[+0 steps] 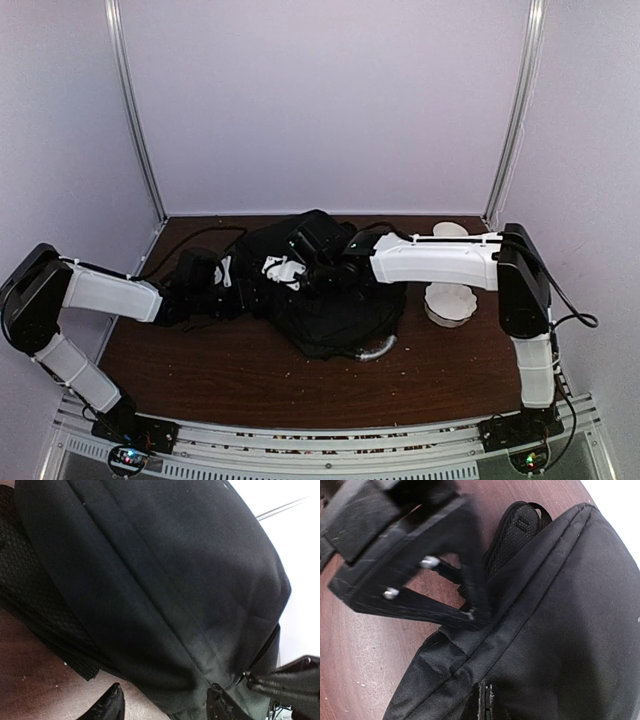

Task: Pack the student bag
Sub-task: Grab the upper front pocket of the student bag, then hold the student bag at the center of the board.

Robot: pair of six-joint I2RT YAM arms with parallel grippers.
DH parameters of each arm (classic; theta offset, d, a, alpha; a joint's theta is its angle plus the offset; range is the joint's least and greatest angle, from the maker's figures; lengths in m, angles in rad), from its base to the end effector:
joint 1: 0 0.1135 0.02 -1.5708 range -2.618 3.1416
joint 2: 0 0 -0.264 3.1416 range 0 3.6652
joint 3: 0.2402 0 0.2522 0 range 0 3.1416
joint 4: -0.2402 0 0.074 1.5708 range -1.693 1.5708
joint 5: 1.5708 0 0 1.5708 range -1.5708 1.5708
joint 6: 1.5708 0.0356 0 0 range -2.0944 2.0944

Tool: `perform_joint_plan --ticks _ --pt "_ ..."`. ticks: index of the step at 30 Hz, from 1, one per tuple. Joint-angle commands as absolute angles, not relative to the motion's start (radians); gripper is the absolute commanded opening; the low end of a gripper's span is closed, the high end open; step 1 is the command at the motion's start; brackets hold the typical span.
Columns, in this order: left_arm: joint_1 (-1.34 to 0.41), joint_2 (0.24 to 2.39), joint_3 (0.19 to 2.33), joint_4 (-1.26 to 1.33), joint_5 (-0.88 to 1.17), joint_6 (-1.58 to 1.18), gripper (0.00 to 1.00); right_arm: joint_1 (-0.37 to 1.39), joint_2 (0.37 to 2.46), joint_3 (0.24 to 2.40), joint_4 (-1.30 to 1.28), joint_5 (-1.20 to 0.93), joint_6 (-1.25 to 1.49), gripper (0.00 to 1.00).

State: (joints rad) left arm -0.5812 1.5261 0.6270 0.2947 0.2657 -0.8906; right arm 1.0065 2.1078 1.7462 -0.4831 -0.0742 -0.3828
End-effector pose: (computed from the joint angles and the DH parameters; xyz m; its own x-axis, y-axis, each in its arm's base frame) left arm 0.2429 -0.1707 0.1613 -0.8510 -0.3385 -0.4015 0.0775 0.6752 -0.7336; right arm 0.2535 0.4054 0.2279 -0.0464 -0.7698 -0.6366 -0.9554 0.2202 -0.1966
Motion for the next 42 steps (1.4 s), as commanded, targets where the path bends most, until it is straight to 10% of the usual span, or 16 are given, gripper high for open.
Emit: perform_joint_plan --ticks 1,27,35,42 --pt "-0.571 1.538 0.633 0.33 0.264 -0.892 0.58 0.883 2.083 1.773 -0.465 -0.227 -0.176 0.0" --pt "-0.569 1.831 0.76 0.763 0.35 -1.162 0.63 0.758 2.035 1.65 -0.235 -0.586 0.167 0.0" --pt "-0.568 1.943 0.801 0.867 0.404 -1.272 0.46 0.757 2.037 1.649 -0.233 -0.58 0.165 0.0" --pt "-0.567 1.961 0.78 0.946 0.406 -1.297 0.0 0.734 2.028 1.641 -0.228 -0.575 0.18 0.0"
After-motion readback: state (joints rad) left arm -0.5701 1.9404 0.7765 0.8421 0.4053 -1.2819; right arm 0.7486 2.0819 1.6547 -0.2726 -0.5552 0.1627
